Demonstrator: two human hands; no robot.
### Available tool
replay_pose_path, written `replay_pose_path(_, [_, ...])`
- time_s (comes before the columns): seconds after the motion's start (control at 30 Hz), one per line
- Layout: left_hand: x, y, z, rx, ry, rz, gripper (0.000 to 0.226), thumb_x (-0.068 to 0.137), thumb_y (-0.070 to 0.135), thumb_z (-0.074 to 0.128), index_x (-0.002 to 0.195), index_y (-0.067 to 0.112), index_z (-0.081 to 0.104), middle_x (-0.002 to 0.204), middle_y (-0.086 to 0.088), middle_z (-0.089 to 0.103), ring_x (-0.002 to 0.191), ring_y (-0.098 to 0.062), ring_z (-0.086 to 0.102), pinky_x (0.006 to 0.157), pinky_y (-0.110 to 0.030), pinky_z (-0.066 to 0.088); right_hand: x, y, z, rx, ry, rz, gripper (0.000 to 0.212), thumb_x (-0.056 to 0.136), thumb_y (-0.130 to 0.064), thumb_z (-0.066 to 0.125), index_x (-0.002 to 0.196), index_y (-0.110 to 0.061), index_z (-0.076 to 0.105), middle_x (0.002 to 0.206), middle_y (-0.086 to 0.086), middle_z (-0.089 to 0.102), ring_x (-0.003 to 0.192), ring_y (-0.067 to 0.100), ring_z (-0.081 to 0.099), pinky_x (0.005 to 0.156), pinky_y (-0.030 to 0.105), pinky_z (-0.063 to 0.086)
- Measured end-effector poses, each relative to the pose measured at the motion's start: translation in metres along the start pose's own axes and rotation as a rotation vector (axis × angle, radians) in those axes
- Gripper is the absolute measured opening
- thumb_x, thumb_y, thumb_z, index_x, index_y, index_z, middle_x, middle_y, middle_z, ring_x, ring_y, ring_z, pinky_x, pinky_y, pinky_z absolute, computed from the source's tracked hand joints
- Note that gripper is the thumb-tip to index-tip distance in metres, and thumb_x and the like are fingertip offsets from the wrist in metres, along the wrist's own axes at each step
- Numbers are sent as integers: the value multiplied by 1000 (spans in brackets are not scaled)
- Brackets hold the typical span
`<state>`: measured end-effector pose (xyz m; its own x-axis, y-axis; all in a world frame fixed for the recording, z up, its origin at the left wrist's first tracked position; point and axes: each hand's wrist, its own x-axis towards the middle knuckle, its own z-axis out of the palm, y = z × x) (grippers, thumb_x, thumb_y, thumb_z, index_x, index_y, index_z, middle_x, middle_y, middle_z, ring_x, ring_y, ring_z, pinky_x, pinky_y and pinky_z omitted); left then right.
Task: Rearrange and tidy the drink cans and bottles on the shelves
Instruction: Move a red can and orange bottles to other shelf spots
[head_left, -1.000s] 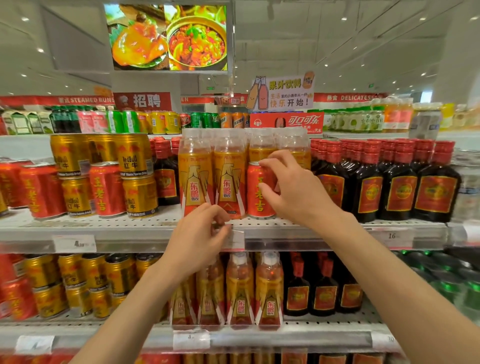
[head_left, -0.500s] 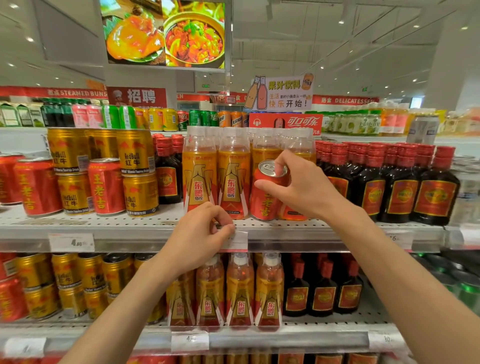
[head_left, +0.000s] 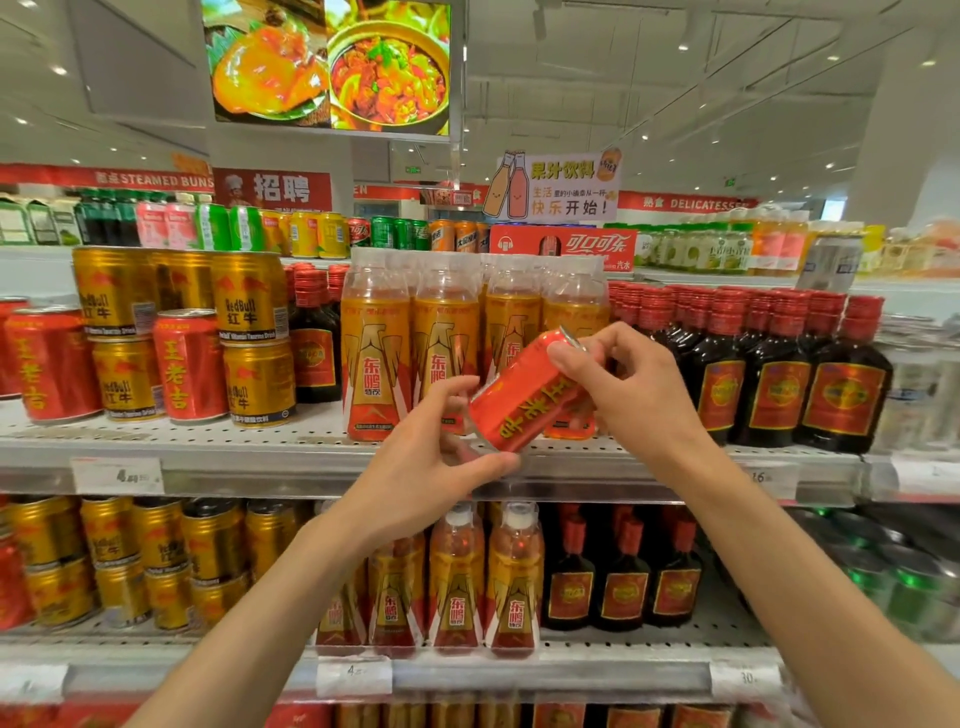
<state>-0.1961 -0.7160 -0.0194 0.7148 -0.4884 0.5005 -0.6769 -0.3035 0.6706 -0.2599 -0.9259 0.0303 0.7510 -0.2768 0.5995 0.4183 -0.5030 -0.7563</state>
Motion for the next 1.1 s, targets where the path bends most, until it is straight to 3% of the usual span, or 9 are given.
replay_pose_path(0.13, [-3, 3, 12, -35, 14, 14, 66, 83, 47, 80, 139, 43, 46, 128, 17, 59, 95, -3, 68, 86, -29, 61, -10, 13, -5, 102, -1, 80, 37, 89, -43, 71, 82, -12, 52, 80, 2, 74, 52, 21, 65, 44, 22, 45])
replay_pose_path(0.37, [-23, 0, 22, -140, 53, -68, 64, 77, 45, 86, 131, 50, 52, 128, 17, 62, 101, -8, 68, 83, -32, 63, -29, 28, -10, 216, -65, 173, 50, 88, -44, 69, 98, 3, 56, 79, 5, 71, 49, 21, 62, 42, 22, 45])
replay_pose_path(0.5, [-36, -5, 14, -156, 78, -104, 64, 73, 46, 89, 127, 50, 53, 125, 15, 64, 103, -11, 69, 77, -22, 61, -40, 30, -1, 304, -80, 210, 46, 84, -45, 69, 95, -1, 59, 67, 11, 69, 47, 22, 58, 44, 26, 44])
replay_pose_path(0.6, [-46, -11, 3, -151, 90, -112, 64, 73, 48, 88, 126, 53, 53, 126, 16, 63, 106, -8, 68, 85, -27, 60, -45, 24, 11, 302, -101, 221, 48, 85, -46, 67, 99, 0, 59, 65, 8, 68, 48, 23, 58, 45, 27, 44])
replay_pose_path(0.67, [-53, -15, -9, -157, 91, -109, 63, 73, 47, 89, 126, 52, 55, 124, 18, 64, 104, -5, 67, 88, -30, 60, -50, 17, 23, 303, -106, 228, 50, 85, -46, 67, 101, 0, 58, 69, 6, 69, 49, 23, 59, 45, 26, 44])
replay_pose_path(0.77, [-65, -22, -36, -172, 79, -97, 61, 74, 43, 89, 125, 48, 56, 119, 13, 66, 99, -4, 69, 80, -26, 61, -60, 2, 48, 327, -103, 235, 50, 84, -47, 68, 104, -2, 57, 78, 5, 70, 50, 23, 60, 42, 25, 44])
replay_pose_path(0.87, [-83, -33, -73, -177, 70, -85, 60, 75, 40, 89, 125, 47, 57, 113, 9, 69, 95, -7, 71, 78, -25, 61, -71, -20, 81, 340, -97, 253, 51, 84, -46, 69, 107, -2, 57, 78, 5, 69, 50, 23, 61, 44, 30, 42])
replay_pose_path(0.97, [-107, -51, -117, -177, 74, -72, 59, 74, 40, 89, 124, 48, 59, 108, 10, 72, 96, -7, 70, 82, -24, 59, -85, -44, 123, 342, -109, 261, 46, 84, -46, 69, 104, -7, 57, 82, 7, 68, 51, 24, 61, 41, 25, 42])
replay_pose_path(1.1, [-138, -77, -177, -168, 67, -99, 57, 74, 39, 89, 122, 47, 61, 91, 12, 70, 83, -4, 69, 73, -17, 54, -103, -70, 185, 368, -132, 279, 43, 85, -44, 69, 103, -7, 57, 79, 7, 69, 53, 25, 61, 41, 25, 41])
